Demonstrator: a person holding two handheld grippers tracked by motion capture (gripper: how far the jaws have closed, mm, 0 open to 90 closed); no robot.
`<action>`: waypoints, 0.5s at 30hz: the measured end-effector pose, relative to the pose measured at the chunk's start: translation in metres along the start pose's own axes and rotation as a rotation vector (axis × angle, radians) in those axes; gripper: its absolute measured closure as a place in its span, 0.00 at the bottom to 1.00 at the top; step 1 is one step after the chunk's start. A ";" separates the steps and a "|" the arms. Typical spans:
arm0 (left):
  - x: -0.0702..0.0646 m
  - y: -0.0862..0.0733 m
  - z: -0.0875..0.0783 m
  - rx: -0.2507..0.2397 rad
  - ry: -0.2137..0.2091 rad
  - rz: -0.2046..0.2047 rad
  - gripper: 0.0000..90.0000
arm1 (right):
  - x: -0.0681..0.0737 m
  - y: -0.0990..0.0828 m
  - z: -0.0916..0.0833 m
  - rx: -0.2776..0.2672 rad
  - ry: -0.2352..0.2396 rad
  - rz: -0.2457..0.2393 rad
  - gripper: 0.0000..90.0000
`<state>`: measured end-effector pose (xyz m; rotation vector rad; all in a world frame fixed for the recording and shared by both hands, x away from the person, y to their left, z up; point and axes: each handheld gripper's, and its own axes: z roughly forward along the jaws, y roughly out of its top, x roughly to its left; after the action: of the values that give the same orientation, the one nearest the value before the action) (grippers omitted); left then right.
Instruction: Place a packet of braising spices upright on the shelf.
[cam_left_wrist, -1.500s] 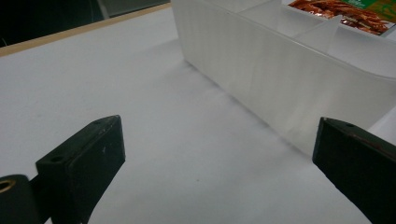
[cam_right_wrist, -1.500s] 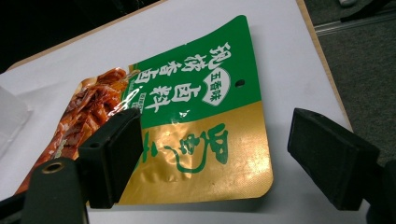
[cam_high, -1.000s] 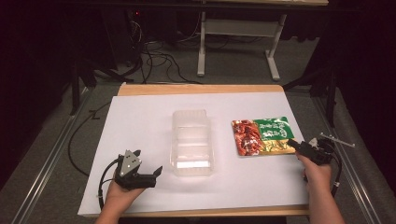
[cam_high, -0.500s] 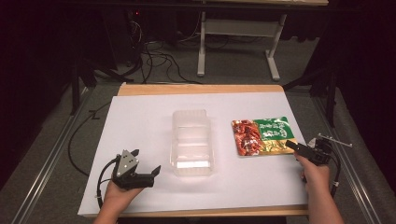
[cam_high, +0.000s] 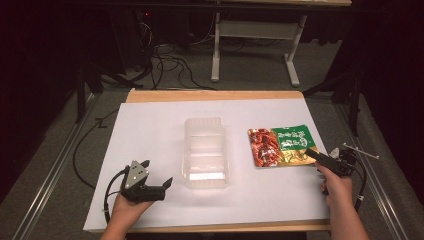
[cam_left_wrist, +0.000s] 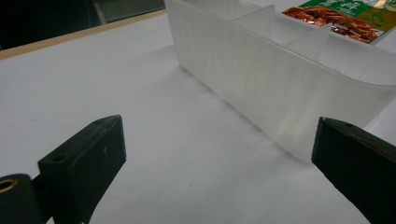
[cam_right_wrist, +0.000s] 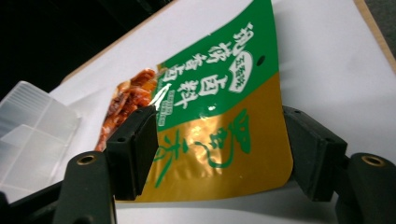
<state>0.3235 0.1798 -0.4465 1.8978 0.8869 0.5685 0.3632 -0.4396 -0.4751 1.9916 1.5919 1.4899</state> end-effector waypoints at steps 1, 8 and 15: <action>0.000 0.000 0.000 0.001 0.000 0.001 0.04 | 0.001 0.000 0.000 -0.001 0.005 0.000 0.37; -0.001 0.000 0.001 0.004 -0.004 0.008 0.04 | 0.009 -0.001 0.006 0.021 0.031 -0.043 0.40; -0.002 0.000 0.002 0.009 -0.006 0.012 0.04 | 0.015 -0.003 0.016 0.074 0.032 -0.070 0.42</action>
<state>0.3238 0.1773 -0.4478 1.9128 0.8764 0.5666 0.3725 -0.4200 -0.4763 1.9379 1.7354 1.4649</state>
